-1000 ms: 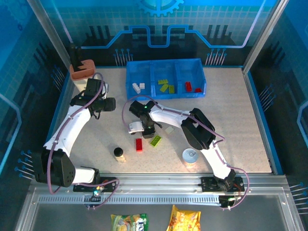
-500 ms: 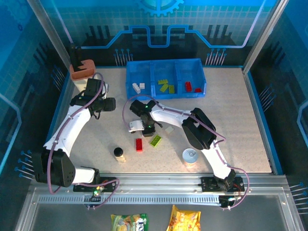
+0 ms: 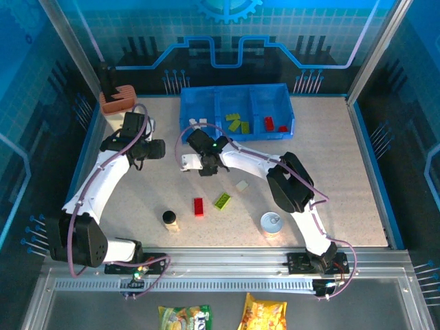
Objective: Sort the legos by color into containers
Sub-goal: Pick up the lego from the center of the table, then place the lego in the container.
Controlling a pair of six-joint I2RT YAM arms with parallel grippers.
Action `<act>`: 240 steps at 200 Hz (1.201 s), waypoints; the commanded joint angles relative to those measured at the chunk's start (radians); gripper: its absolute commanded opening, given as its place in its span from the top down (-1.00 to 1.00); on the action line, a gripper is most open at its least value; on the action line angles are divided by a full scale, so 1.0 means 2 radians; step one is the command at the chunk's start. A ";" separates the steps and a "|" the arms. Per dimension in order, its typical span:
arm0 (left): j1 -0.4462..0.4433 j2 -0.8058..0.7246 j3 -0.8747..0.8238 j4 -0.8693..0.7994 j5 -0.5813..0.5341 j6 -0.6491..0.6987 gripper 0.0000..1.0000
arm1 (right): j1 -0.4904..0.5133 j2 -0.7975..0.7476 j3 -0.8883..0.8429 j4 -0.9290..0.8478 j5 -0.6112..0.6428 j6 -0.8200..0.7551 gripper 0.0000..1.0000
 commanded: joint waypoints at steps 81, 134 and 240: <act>0.006 -0.013 -0.008 0.003 0.012 -0.004 -0.12 | -0.016 0.054 0.080 0.202 0.122 -0.097 0.43; 0.006 -0.014 -0.009 0.003 0.013 -0.005 -0.12 | -0.035 0.108 0.146 0.190 0.117 -0.104 0.40; 0.006 -0.016 -0.010 0.003 0.013 -0.004 -0.13 | -0.044 0.092 0.095 0.208 0.122 -0.104 0.19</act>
